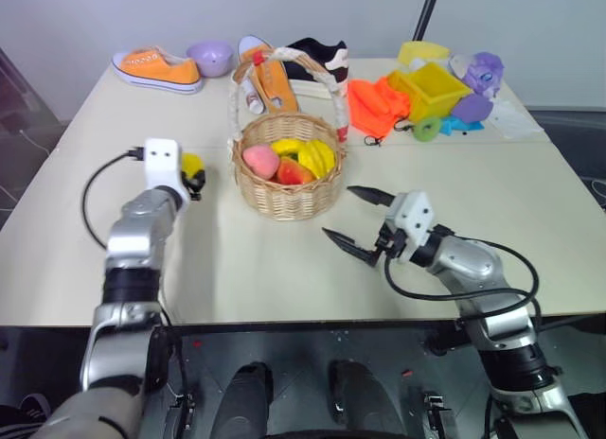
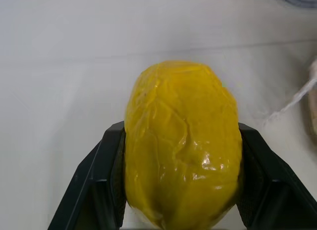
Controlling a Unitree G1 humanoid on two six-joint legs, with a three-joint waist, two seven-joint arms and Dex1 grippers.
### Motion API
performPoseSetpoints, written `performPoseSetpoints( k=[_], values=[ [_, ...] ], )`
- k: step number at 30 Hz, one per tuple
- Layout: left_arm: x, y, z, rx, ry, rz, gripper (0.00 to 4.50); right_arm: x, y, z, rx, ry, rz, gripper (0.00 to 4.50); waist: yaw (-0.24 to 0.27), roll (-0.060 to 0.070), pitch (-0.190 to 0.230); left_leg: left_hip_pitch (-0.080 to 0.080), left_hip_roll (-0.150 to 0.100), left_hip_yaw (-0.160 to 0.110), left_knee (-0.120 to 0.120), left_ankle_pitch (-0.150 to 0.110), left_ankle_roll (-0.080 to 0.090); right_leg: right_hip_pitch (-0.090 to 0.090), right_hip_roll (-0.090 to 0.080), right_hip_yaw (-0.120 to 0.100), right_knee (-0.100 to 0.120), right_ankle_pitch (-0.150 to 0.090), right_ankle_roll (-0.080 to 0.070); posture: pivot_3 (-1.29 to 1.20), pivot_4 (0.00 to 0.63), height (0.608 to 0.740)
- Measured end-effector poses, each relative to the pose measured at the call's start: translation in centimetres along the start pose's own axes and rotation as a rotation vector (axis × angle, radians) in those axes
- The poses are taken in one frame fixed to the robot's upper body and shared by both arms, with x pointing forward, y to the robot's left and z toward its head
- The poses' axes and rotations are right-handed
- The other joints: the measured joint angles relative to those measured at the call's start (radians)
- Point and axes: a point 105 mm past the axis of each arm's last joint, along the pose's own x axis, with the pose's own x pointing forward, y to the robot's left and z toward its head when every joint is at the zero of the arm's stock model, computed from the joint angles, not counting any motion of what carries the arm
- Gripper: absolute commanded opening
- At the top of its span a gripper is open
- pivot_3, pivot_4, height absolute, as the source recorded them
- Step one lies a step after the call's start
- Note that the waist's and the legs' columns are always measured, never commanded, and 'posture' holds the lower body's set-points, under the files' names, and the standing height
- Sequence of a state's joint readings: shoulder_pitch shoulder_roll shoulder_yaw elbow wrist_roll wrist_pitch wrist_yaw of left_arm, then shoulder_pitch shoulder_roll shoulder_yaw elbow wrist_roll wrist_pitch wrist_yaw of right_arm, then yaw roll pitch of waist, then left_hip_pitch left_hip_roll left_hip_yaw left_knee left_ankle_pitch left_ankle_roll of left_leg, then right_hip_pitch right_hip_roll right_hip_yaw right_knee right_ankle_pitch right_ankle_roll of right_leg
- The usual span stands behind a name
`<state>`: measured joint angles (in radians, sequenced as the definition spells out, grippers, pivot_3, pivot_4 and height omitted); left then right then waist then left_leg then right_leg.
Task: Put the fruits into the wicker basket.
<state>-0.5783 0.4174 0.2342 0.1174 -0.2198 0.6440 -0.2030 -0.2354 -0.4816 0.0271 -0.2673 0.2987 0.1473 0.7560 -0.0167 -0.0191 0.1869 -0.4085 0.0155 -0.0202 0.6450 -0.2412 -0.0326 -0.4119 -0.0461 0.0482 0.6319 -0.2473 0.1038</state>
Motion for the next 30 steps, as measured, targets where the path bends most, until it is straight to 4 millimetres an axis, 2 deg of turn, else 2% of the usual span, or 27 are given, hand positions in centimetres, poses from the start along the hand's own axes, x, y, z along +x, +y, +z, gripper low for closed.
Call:
performPoseSetpoints(
  k=[2,4,8,10,14,17,19,22,26,30],
  values=[
    [-1.9,-0.8,2.4,-0.02,-0.098,-0.071,2.22,-1.0,-1.1,0.5,0.01,-0.014,-0.053,4.5,0.007,0.0,0.0,0.0,0.0,-0.001,0.0,0.0,0.0,0.001,-0.001,-0.001,0.0,0.0,0.0,0.0,0.15,0.74],
    [-3.2,-2.9,4.3,-0.068,-0.172,-0.176,2.22,-1.4,-1.7,0.8,0.039,-0.038,-0.089,4.5,0.014,0.0,0.0,0.001,0.0,-0.002,0.002,0.0,0.0,0.004,-0.002,-0.003,-0.001,0.0,-0.001,0.0,0.15,0.74],
    [-4.7,-10.6,5.6,-0.101,-0.183,-0.513,2.22,-0.5,-2.2,1.5,0.104,-0.088,-0.117,4.5,0.018,0.0,0.0,0.001,-0.003,0.0,0.005,0.001,-0.001,0.005,-0.002,0.0,-0.002,-0.002,-0.004,0.0,0.15,0.74],
    [-4.5,-13.1,6.5,-0.122,-0.199,-0.586,2.22,-0.1,-2.4,2.1,0.092,-0.101,-0.113,4.5,0.016,0.0,0.0,0.001,-0.004,0.0,0.005,0.001,-0.001,0.005,-0.001,0.0,-0.002,-0.002,-0.004,0.0,0.15,0.74],
    [-1.9,-15.9,8.7,-0.17,-0.253,-0.583,2.22,1.2,-1.7,2.3,0.101,-0.112,-0.093,4.5,0.016,0.0,0.0,0.002,-0.003,-0.001,0.004,0.001,-0.001,0.005,0.001,0.0,-0.002,0.0,0.0,0.0,0.15,0.74],
    [0.1,-16.3,8.3,-0.196,-0.234,-0.537,2.22,1.2,-1.7,2.0,0.115,-0.099,-0.102,4.5,0.004,0.0,0.0,0.001,-0.003,-0.001,0.002,0.001,-0.001,0.003,0.001,0.0,-0.001,0.0,0.0,0.0,0.15,0.74],
    [0.8,-16.4,7.7,-0.21,-0.219,-0.53,3.3,1.1,-1.7,1.7,0.123,-0.088,-0.111,4.5,0.001,0.0,0.0,0.001,-0.003,-0.001,0.001,0.001,-0.001,0.002,0.001,0.0,-0.001,0.0,0.0,0.0,0.15,0.74],
    [0.9,-16.4,7.7,-0.203,-0.236,-0.546,4.43,0.8,-1.9,1.4,0.118,-0.068,-0.131,4.5,0.003,0.0,0.0,0.0,-0.003,-0.001,0.001,0.001,-0.001,0.001,0.001,-0.001,-0.001,0.0,0.0,0.0,0.15,0.74],
    [0.4,-15.8,8.3,-0.184,-0.273,-0.551,4.43,0.6,-1.7,1.6,0.118,-0.071,-0.132,4.5,0.002,0.0,0.0,0.0,-0.003,-0.001,0.001,0.001,-0.001,0.002,0.001,0.0,-0.001,0.0,0.0,0.0,0.15,0.74],
    [-1.3,-14.2,7.7,-0.173,-0.309,-0.555,4.43,0.5,-1.9,1.7,0.128,-0.076,-0.158,4.5,-0.001,0.0,0.0,0.001,-0.003,-0.001,0.001,0.001,-0.001,0.002,0.001,0.0,-0.001,0.0,0.0,0.0,0.15,0.74]
  ],
)
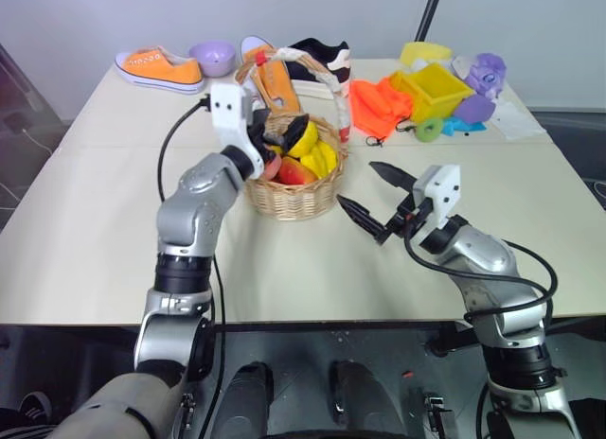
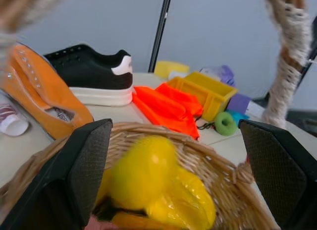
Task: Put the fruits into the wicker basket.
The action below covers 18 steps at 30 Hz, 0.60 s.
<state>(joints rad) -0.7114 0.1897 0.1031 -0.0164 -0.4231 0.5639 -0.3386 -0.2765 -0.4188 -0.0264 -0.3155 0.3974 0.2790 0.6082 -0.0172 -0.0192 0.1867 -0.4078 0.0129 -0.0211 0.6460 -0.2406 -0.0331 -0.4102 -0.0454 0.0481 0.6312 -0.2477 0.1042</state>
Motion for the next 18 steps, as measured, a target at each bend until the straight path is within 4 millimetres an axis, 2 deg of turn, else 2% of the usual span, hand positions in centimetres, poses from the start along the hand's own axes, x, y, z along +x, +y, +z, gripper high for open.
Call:
performPoseSetpoints(
  k=[4,8,10,11,14,18],
  values=[
    [-4.9,0.4,-0.8,0.077,0.053,-0.061,4.43,0.4,-1.6,0.3,-0.01,-0.014,-0.092,4.5,-0.004,0.0,0.0,0.0,0.002,0.0,0.0,0.0,0.0,0.0,0.0,0.0,0.001,0.0,-0.001,0.0,0.15,0.74],
    [-10.4,2.1,-2.5,0.173,0.13,-0.041,4.43,1.7,-2.8,0.6,-0.022,-0.023,-0.171,4.5,-0.004,0.001,0.0,0.001,0.002,0.001,0.0,0.0,0.0,0.0,0.0,0.001,0.0,-0.002,-0.004,0.0,0.15,0.74],
    [-11.8,2.1,-2.1,0.163,0.098,-0.047,4.43,2.3,-3.2,0.4,0.0,-0.022,-0.202,4.5,0.008,0.0,0.0,0.0,0.002,0.0,0.001,0.0,0.0,0.0,-0.001,-0.001,0.0,-0.002,-0.005,0.0,0.15,0.74],
    [-13.2,2.2,-1.8,0.181,0.086,-0.049,4.43,3.5,-2.9,0.5,0.009,-0.027,-0.196,4.5,0.004,0.0,0.0,0.0,0.003,0.001,0.001,0.0,0.0,0.0,-0.001,0.0,-0.001,-0.002,-0.006,0.0,0.15,0.74],
    [-16.4,2.4,-2.7,0.169,0.137,-0.056,4.43,5.3,-3.3,0.4,-0.009,-0.016,-0.204,4.5,-0.003,0.002,0.0,0.001,0.003,0.004,0.0,0.0,0.0,0.0,-0.003,0.002,-0.001,-0.003,-0.007,0.0,0.15,0.74],
    [-18.2,2.9,-2.9,0.165,0.139,-0.028,4.43,7.3,-4.2,-0.5,0.009,0.005,-0.226,4.5,0.005,0.001,0.0,0.0,0.003,0.003,0.001,0.0,0.0,0.0,-0.003,0.001,-0.002,-0.003,-0.007,0.0,0.15,0.74]
  ],
)
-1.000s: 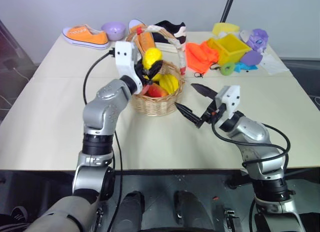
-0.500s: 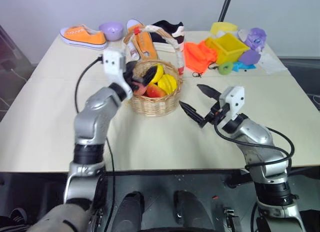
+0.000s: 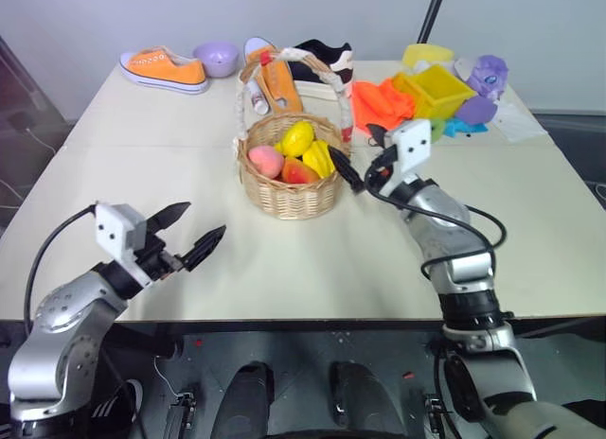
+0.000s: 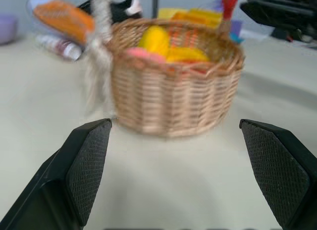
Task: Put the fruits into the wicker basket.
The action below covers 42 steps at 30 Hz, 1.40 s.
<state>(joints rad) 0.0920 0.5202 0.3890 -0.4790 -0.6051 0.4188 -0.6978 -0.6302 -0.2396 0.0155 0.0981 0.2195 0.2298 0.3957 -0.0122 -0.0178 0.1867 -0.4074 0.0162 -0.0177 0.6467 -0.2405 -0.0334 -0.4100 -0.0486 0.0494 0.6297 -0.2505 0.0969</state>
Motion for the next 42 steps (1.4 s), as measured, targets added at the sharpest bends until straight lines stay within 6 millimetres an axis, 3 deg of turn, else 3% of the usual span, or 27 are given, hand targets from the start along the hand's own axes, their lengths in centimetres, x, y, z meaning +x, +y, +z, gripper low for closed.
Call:
performPoseSetpoints(
  k=[5,6,8,15,16,22,26,31,34,38,42],
  values=[
    [-2.1,-0.2,0.0,0.004,-0.028,0.009,4.43,1.3,-0.6,-0.2,-0.006,-0.003,-0.006,4.5,-0.009,0.0,0.0,0.0,0.0,0.002,-0.002,0.0,0.0,-0.001,-0.001,0.0,0.0,0.0,0.0,0.0,0.15,0.74],
    [-2.3,-0.2,-0.1,0.002,-0.028,0.011,4.49,1.4,-0.8,-0.4,-0.007,0.002,-0.009,4.24,-0.009,0.0,0.0,0.0,0.0,0.002,-0.002,0.0,0.0,-0.002,-0.001,0.0,0.0,0.0,0.0,0.0,0.15,0.74],
    [-2.6,-0.1,-0.1,0.012,-0.033,0.018,4.5,1.7,-0.8,-0.8,0.006,0.002,-0.015,3.64,-0.009,0.0,0.0,0.0,0.0,0.002,-0.002,0.0,0.0,-0.002,0.0,0.0,0.0,0.0,0.0,0.0,0.15,0.74],
    [-2.3,-0.2,0.0,0.017,-0.053,0.033,4.5,2.1,-0.9,-0.9,0.032,-0.008,-0.022,0.2,-0.009,0.0,0.0,0.0,0.0,0.003,-0.002,0.0,0.0,-0.002,0.0,0.001,0.0,0.0,0.0,0.0,0.15,0.74],
    [-2.1,-0.3,-0.1,0.014,-0.055,0.029,4.5,2.2,-0.8,-0.9,0.034,-0.009,-0.017,0.04,-0.009,0.0,0.0,0.0,0.0,0.003,-0.002,0.0,0.0,-0.002,0.0,0.001,0.0,0.0,0.0,0.0,0.15,0.74],
    [-1.0,-0.3,0.3,0.022,-0.086,0.004,4.5,1.5,-1.0,-0.8,0.017,-0.026,0.0,0.04,-0.007,0.0,0.0,-0.001,0.0,0.003,-0.002,0.0,0.0,-0.003,0.001,0.001,0.0,0.0,0.0,0.0,0.15,0.74],
    [-0.1,-0.3,0.4,0.015,-0.094,-0.035,4.5,-0.6,-3.4,0.8,-0.034,-0.071,-0.045,0.04,0.0,0.001,0.001,-0.001,0.0,0.003,-0.002,0.0,0.0,-0.003,0.001,0.001,0.0,0.0,0.0,0.0,0.15,0.74],
    [2.1,-0.7,0.7,0.005,-0.11,-0.13,4.5,-6.3,-10.3,4.0,-0.152,-0.108,-0.264,0.04,0.003,0.001,0.001,-0.001,-0.001,0.003,-0.001,0.0,0.0,-0.002,0.001,0.001,-0.001,0.0,0.0,0.0,0.15,0.74],
    [4.3,-2.9,0.7,-0.012,-0.095,-0.302,4.5,-10.6,-13.9,4.1,-0.185,-0.072,-0.437,0.04,0.0,0.001,0.001,-0.001,-0.002,0.003,-0.001,0.0,0.0,-0.001,0.001,0.002,-0.001,0.0,0.0,0.0,0.15,0.74],
    [7.1,-4.7,0.8,-0.023,-0.104,-0.455,4.5,-14.4,-15.7,3.1,-0.207,-0.018,-0.602,0.04,-0.018,0.003,0.001,0.001,0.0,0.006,-0.002,0.0,0.001,-0.002,0.004,0.004,0.001,0.0,0.001,0.0,0.15,0.74],
    [9.9,-5.3,1.4,-0.012,-0.132,-0.555,4.5,-17.4,-16.2,2.6,-0.227,0.013,-0.717,0.04,-0.022,0.004,0.001,0.001,0.0,0.006,-0.002,0.0,0.001,-0.002,0.005,0.005,0.001,0.0,0.001,0.0,0.15,0.74]
  ],
)
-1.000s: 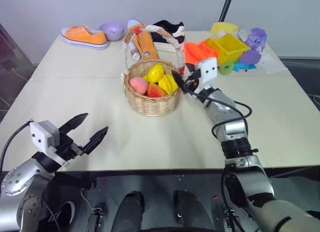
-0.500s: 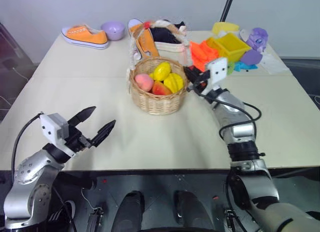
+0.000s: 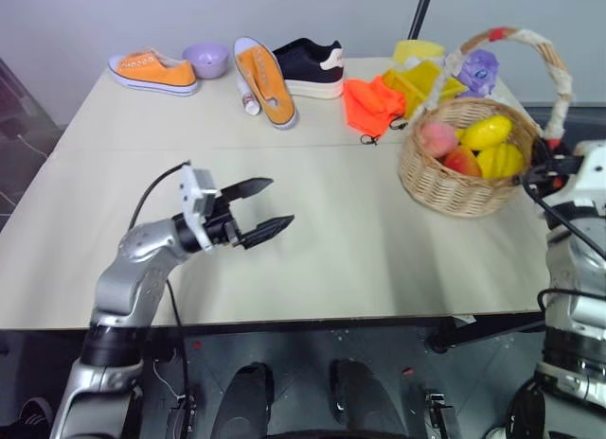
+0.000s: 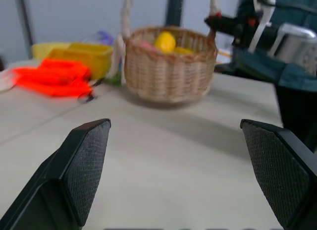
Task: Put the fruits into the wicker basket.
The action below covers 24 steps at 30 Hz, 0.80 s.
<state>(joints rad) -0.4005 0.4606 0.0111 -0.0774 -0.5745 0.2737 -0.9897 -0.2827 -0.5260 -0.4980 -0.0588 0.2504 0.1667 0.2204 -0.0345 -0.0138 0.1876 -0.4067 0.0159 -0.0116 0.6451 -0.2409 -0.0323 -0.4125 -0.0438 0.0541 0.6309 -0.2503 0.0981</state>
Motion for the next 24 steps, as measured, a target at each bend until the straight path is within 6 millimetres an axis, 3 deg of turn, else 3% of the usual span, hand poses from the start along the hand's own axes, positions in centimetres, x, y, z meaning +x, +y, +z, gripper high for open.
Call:
performPoseSetpoints(
  k=[4,7,12,13,14,20,24],
  values=[
    [2.1,-0.1,-0.4,-0.018,-0.015,-0.094,4.5,-1.6,-1.8,0.1,-0.011,-0.007,-0.148,0.04,-0.006,0.0,0.0,-0.001,0.0,0.0,0.0,0.0,0.0,0.0,-0.001,0.0,-0.001,0.001,0.003,0.0,0.15,0.74],
    [2.3,-0.3,-0.9,-0.027,-0.012,-0.115,4.5,-2.3,-2.7,-0.3,-0.017,0.016,-0.211,0.04,-0.01,0.0,0.0,0.0,0.0,0.0,0.0,0.0,0.0,0.0,0.0,0.0,0.0,0.001,0.003,0.0,0.15,0.74],
    [2.3,-0.4,-1.1,-0.028,-0.007,-0.122,4.5,-3.2,-1.8,-2.2,0.025,0.081,-0.227,0.04,-0.008,0.0,0.0,0.0,0.0,-0.001,0.0,0.0,0.0,0.0,0.0,0.0,0.0,0.0,0.001,0.0,0.15,0.74],
    [2.3,-0.4,-1.2,-0.028,-0.003,-0.122,4.5,-3.3,-1.5,-2.5,0.046,0.085,-0.225,0.99,-0.007,0.001,0.0,0.0,0.0,0.0,0.0,0.0,0.0,0.0,0.0,0.001,0.0,0.0,0.001,0.0,0.15,0.74],
    [2.2,-0.4,-1.3,-0.028,0.001,-0.121,4.5,-3.3,-1.3,-2.3,0.05,0.08,-0.219,1.32,-0.007,0.001,0.0,0.0,0.0,0.0,0.0,0.0,0.0,0.0,-0.001,0.001,0.0,0.0,0.001,0.0,0.15,0.74],
    [2.2,-0.5,-1.5,-0.028,0.004,-0.125,4.5,-3.7,-1.1,-1.4,0.034,0.057,-0.207,4.31,-0.003,0.001,0.0,0.0,-0.001,-0.001,0.0,0.0,0.0,0.0,-0.001,0.0,0.0,0.0,0.001,0.0,0.15,0.74],
    [2.1,-0.3,-2.0,-0.027,0.015,-0.106,4.5,-5.3,-2.2,-1.9,0.006,0.086,-0.21,4.42,0.006,0.001,0.0,0.0,-0.001,-0.001,0.0,0.0,0.0,0.001,-0.001,0.0,-0.001,-0.001,0.001,0.0,0.15,0.74]
  ],
)
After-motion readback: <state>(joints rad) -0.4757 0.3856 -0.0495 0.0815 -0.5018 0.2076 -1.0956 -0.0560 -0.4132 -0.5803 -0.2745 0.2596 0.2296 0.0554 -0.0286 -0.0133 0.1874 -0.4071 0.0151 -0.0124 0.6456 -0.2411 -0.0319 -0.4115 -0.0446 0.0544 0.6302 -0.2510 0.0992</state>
